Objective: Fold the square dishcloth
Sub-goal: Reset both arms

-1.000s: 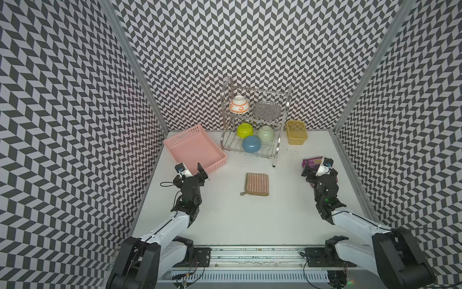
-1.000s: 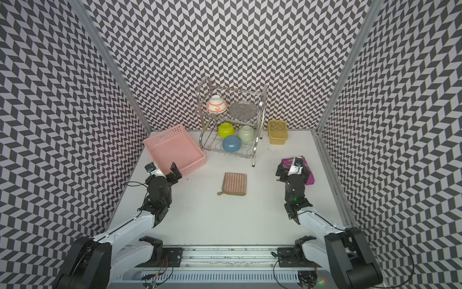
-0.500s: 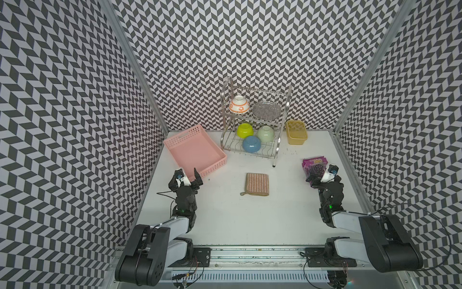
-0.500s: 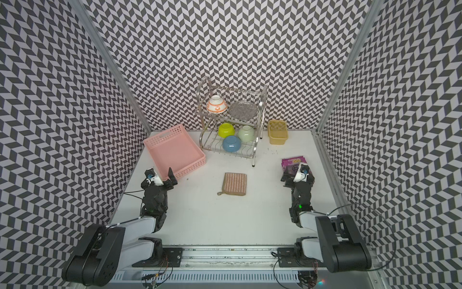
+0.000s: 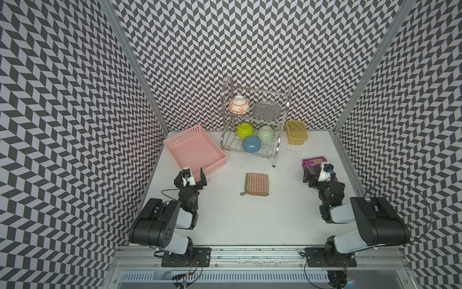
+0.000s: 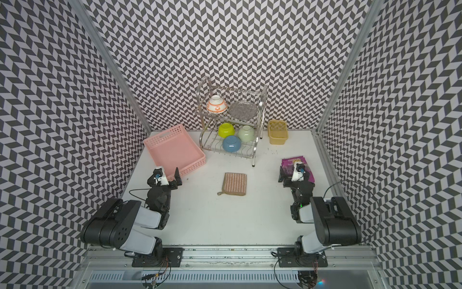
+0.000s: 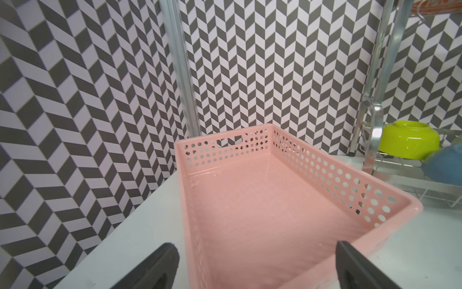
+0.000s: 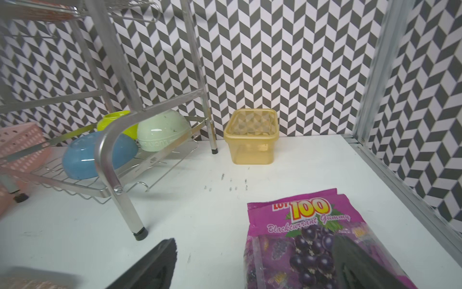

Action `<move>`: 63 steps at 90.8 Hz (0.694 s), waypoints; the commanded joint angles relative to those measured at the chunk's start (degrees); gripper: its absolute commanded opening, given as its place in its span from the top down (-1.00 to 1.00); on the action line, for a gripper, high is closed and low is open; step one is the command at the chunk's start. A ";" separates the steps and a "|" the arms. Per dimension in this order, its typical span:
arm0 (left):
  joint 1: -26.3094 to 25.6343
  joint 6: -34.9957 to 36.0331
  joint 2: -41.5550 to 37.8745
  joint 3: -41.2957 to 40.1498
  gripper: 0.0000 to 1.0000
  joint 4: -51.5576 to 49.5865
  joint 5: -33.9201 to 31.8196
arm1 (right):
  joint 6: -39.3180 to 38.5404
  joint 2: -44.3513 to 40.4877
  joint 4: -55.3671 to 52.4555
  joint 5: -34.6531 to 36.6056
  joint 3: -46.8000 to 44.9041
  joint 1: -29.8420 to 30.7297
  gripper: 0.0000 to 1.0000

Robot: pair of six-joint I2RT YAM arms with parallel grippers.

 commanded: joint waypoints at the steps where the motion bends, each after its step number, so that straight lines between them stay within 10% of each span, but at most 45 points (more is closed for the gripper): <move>1: 0.69 1.03 0.13 1.81 -1.00 1.62 2.67 | -2.06 0.62 0.10 -5.24 2.94 -0.54 -0.99; 63: 5.21 -4.57 0.57 7.43 -1.00 -8.53 4.41 | -2.34 0.85 -0.89 -4.72 3.48 -0.19 -0.99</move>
